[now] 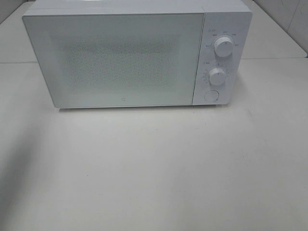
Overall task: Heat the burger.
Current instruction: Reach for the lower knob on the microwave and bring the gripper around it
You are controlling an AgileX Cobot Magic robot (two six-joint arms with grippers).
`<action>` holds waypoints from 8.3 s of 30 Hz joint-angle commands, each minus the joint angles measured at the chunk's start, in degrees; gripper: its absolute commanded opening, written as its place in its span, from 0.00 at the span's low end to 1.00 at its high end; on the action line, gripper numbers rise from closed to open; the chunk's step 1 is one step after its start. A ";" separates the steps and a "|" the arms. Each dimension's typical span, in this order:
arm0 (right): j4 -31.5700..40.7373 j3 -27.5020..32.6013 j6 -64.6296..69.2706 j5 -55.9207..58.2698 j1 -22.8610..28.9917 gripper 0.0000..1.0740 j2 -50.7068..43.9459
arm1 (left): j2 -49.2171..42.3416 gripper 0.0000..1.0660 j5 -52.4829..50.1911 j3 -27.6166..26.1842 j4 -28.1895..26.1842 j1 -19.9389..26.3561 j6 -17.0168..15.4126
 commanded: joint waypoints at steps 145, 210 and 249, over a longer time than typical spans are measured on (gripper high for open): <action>-3.27 -0.86 0.34 -37.30 -0.29 0.71 33.23 | -71.56 0.94 -8.19 37.93 -2.35 0.69 0.57; 46.58 8.14 -28.30 -123.59 33.58 0.71 92.99 | -71.56 0.94 -8.19 37.93 -2.35 0.69 0.57; 39.99 -6.82 -20.63 -127.02 27.73 0.71 112.30 | -71.22 0.94 -8.19 37.93 -2.35 0.69 0.57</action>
